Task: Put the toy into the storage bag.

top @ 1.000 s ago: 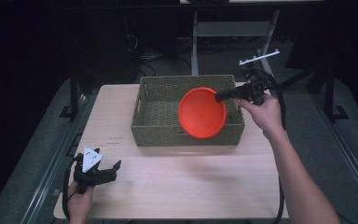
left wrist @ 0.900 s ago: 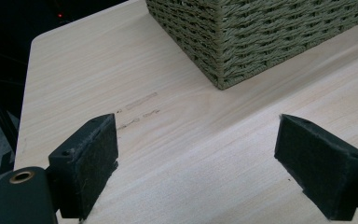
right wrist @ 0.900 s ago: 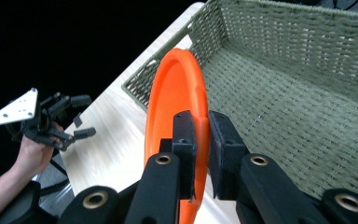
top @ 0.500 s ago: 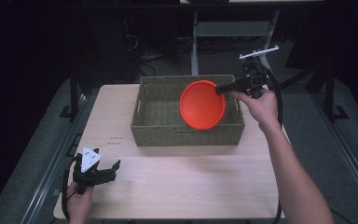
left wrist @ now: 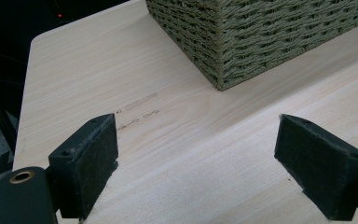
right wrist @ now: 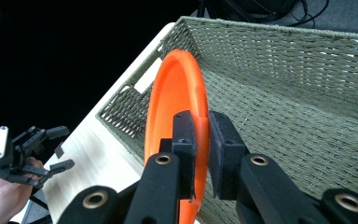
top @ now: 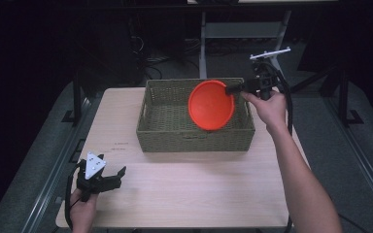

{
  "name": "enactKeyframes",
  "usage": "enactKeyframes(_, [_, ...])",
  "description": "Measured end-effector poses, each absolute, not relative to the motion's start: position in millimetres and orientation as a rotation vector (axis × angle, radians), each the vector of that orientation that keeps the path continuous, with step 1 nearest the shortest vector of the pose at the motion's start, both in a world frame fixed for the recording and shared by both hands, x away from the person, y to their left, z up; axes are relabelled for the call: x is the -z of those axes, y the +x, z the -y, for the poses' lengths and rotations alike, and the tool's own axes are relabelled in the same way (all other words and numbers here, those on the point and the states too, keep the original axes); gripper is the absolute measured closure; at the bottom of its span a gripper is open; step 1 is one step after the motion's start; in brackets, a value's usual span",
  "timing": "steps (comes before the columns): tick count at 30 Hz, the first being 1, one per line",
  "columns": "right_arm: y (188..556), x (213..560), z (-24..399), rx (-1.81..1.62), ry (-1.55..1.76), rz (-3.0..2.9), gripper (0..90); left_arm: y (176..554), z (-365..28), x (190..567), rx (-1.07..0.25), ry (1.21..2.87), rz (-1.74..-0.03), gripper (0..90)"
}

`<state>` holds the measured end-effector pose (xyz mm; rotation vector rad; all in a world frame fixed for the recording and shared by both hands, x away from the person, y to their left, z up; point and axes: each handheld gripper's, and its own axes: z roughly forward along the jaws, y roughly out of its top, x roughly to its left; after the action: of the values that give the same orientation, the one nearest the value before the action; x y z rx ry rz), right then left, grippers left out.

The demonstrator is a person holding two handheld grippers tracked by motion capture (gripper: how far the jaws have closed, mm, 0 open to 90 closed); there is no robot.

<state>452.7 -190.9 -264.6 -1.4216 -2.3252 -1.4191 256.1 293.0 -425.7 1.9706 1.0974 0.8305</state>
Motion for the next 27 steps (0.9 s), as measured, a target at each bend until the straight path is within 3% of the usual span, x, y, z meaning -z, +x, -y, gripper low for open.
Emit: enactKeyframes(27, [479.2, 293.1, 193.6, 1.464, -1.561, 2.197, 81.5, 255.9, -294.5, 425.6, -0.828, 1.961, -1.104, 12.8])
